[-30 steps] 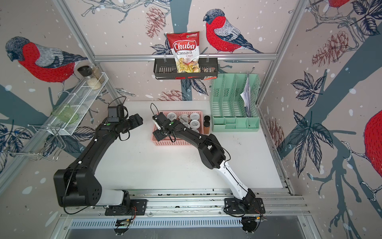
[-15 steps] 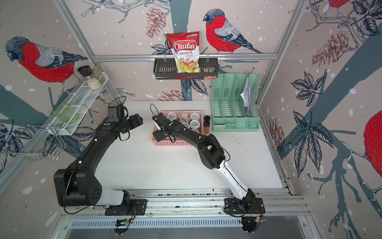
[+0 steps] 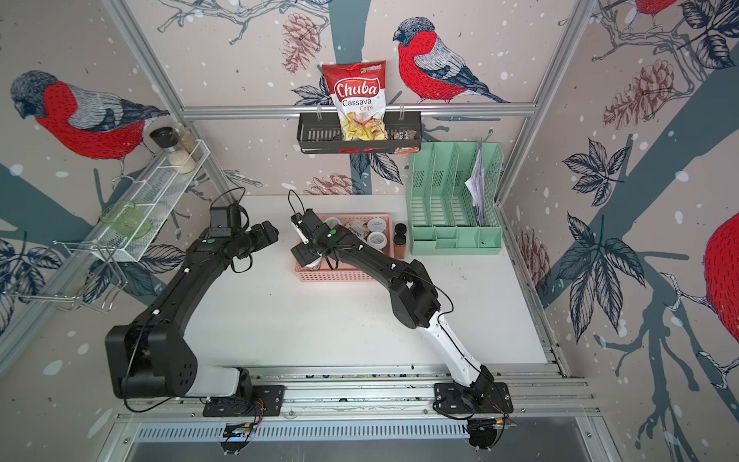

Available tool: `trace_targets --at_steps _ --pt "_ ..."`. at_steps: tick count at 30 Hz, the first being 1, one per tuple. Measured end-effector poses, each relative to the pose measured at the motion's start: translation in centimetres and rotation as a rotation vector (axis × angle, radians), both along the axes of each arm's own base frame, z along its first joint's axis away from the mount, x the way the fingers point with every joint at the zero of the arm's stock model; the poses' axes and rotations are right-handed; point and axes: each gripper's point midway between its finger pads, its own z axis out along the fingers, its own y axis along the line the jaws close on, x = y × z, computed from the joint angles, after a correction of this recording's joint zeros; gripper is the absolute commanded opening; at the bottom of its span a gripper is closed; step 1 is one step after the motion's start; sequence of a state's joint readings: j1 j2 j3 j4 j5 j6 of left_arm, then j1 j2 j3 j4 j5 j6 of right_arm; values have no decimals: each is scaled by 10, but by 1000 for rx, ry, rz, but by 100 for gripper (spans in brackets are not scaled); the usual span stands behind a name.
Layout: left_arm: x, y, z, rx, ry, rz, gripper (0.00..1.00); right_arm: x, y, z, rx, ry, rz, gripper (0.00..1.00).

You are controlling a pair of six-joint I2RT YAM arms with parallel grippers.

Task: Put the yogurt in the basket
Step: Place the yogurt in the basket, then reset both arms

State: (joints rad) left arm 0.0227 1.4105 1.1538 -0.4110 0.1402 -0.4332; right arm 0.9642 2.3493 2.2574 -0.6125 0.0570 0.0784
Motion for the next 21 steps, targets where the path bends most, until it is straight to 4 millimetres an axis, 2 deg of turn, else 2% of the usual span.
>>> trace_targets --at_steps 2,5,7,8,10,12,13,16,18,20,21 --pt "-2 -2 8 13 -34 -13 96 -9 -6 39 42 -41 1 94" --pt "-11 -6 32 64 -140 -3 97 -24 -31 99 121 -125 -23 100" --pt "-28 -6 45 96 -248 27 97 -33 -66 122 160 -181 -74 100" --pt "-38 -3 48 106 -313 60 97 -35 -90 127 174 -203 -119 100" --pt "-57 7 40 128 -402 133 97 -39 -147 129 193 -261 -224 100" --pt "-72 17 22 177 -454 182 97 -44 -208 119 206 -339 -342 100" --pt "-78 22 14 209 -479 201 97 -48 -230 112 213 -379 -374 100" --pt "-90 35 -17 326 -533 215 97 -61 -307 57 184 -514 -458 100" --pt "-95 39 -49 383 -503 188 97 -58 -378 11 122 -540 -613 100" --pt "-94 48 -73 417 -439 192 97 -53 -436 1 130 -581 -777 100" --pt "-91 50 -79 430 -428 185 97 -51 -455 2 152 -606 -841 100"
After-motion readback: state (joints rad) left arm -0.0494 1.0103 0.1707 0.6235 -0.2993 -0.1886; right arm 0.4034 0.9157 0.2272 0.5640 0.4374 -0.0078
